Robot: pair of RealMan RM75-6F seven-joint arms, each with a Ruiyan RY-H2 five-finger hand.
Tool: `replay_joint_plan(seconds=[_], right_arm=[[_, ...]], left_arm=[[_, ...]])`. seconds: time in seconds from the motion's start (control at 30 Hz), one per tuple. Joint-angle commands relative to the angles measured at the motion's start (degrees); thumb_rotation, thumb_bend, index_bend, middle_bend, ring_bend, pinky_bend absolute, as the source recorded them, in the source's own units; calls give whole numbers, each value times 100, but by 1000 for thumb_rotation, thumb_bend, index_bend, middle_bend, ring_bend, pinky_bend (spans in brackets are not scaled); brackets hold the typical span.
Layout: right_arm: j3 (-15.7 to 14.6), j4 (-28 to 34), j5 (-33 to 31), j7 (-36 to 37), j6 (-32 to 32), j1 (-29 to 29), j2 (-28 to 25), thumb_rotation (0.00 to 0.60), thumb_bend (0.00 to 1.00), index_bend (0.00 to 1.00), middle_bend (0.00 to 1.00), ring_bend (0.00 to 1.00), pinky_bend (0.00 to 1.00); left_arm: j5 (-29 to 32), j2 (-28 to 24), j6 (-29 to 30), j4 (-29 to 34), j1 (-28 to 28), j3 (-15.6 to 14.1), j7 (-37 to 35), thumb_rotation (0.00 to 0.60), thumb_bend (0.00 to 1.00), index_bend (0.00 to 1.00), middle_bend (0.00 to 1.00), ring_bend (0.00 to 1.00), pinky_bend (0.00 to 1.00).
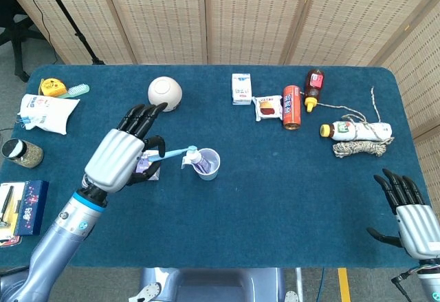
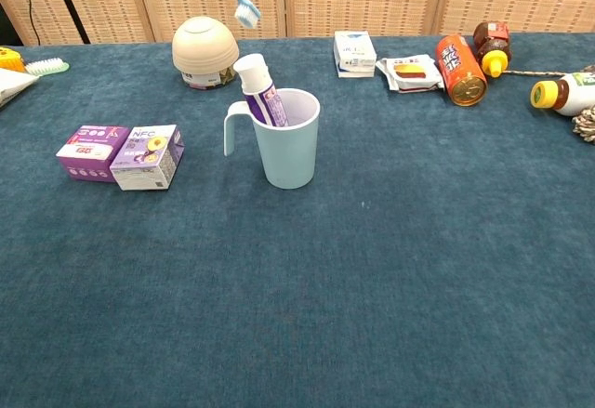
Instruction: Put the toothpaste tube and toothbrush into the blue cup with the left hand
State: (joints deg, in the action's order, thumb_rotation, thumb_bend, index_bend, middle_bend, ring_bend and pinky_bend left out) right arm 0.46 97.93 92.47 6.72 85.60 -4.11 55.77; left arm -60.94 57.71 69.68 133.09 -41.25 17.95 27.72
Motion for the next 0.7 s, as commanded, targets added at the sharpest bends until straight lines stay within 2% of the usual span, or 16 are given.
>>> replay_joint_plan(seconds=[0.03,0.33,0.7], right_arm=[[17,-25,-28,61,-10,-9,-13,600,0,0,0,0,0],[14,-29,8,88,48,14,-28,600,0,0,0,0,0],[37,-55,-54,116,-6,-10,-24,600,0,0,0,0,0]], left_arm=[[89,162,-80,7,-124,-96,151,600,369,602,0,0,0],[609,809,-74,-342,-459,-280,617,600,369,602,0,0,0],[1027,1338,-5,-709,-767,-299,862,600,370,602,0,0,0]])
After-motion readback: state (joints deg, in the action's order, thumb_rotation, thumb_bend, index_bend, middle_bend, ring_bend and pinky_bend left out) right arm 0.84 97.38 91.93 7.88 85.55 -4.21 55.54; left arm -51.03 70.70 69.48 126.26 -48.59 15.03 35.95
